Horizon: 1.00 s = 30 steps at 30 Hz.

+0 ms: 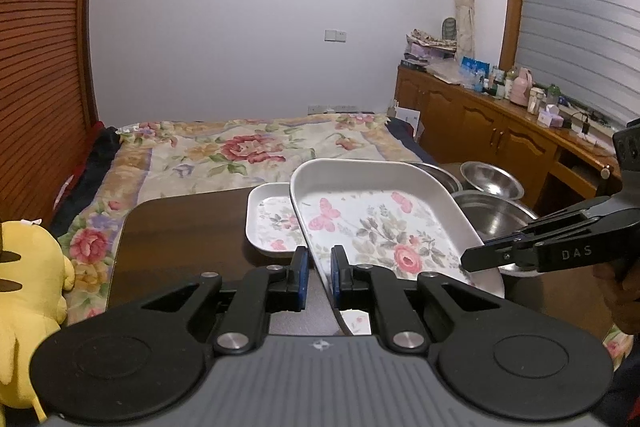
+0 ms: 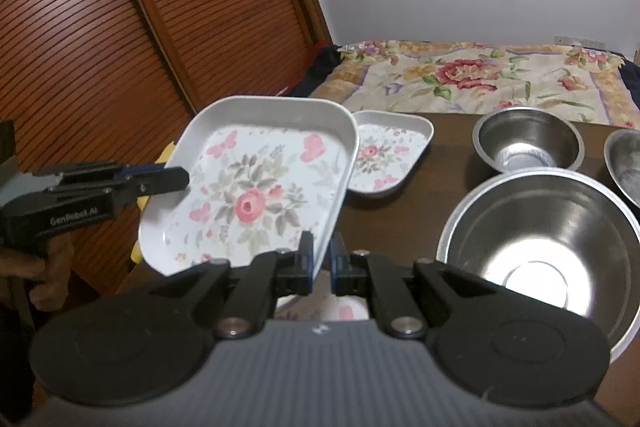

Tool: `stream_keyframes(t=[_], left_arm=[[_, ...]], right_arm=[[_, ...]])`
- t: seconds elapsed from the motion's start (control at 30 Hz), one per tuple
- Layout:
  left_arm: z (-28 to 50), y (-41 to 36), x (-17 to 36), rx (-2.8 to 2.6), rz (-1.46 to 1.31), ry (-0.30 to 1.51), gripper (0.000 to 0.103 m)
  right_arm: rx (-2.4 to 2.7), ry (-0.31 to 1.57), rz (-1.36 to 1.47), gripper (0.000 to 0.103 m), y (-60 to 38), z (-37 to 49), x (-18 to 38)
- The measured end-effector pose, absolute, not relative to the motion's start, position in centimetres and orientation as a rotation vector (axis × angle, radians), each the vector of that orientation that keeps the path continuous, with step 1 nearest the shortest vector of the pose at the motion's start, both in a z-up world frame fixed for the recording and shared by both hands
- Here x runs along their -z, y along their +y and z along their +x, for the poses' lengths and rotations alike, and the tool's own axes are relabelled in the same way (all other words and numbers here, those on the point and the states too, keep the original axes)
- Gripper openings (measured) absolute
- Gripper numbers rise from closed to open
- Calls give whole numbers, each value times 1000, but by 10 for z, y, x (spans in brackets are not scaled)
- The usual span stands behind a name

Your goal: Organize plates and bowls

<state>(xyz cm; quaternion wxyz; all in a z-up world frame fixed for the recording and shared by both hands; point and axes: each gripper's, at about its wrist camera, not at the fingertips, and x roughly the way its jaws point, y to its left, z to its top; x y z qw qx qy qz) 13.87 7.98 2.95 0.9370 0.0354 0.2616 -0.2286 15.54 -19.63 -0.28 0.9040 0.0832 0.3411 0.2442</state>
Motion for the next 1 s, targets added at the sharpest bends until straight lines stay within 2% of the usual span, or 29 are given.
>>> stream_keyframes(t=[1.0], left_arm=[[104,74,12,480,34,613,13]], right_arm=[[-530,755,118,10,-200,114,26]])
